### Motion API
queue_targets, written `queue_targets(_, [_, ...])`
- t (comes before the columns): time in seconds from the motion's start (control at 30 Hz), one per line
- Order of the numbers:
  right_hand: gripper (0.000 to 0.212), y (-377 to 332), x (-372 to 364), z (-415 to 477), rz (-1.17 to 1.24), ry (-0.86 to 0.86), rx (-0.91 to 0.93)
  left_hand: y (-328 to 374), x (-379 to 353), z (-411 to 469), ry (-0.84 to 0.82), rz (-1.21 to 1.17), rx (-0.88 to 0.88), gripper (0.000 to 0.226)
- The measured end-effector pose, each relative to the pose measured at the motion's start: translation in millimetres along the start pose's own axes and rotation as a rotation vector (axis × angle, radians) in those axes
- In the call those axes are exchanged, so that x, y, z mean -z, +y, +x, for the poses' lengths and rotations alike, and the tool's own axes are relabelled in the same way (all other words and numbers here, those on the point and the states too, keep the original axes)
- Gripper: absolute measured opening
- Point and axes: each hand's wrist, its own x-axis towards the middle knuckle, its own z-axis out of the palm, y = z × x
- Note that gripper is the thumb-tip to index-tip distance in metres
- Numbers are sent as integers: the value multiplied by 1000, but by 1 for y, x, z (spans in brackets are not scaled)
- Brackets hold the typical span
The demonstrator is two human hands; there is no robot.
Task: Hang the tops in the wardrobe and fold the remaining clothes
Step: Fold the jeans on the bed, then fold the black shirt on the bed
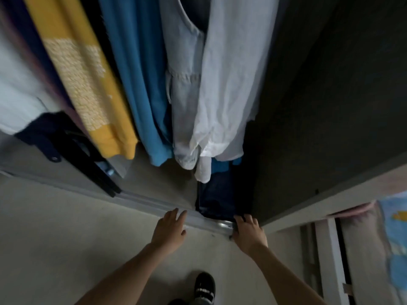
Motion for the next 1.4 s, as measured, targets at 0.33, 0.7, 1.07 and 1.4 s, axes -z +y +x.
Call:
queue_targets(0.33, [57, -107, 93, -81, -231, 114, 463, -48, 107, -121, 315, -174, 237, 58])
queue_targets(0.7, [54, -243, 88, -141, -526, 171, 1102, -85, 57, -362, 710, -521, 957, 55])
queue_targets(1.07, [53, -323, -30, -317, -763, -104, 1803, 70, -26, -562, 961, -560, 1732, 51])
queue_targets(1.4, [50, -357, -123, -508, -786, -169, 2205, 111, -25, -728, 1101, -189, 1988, 48])
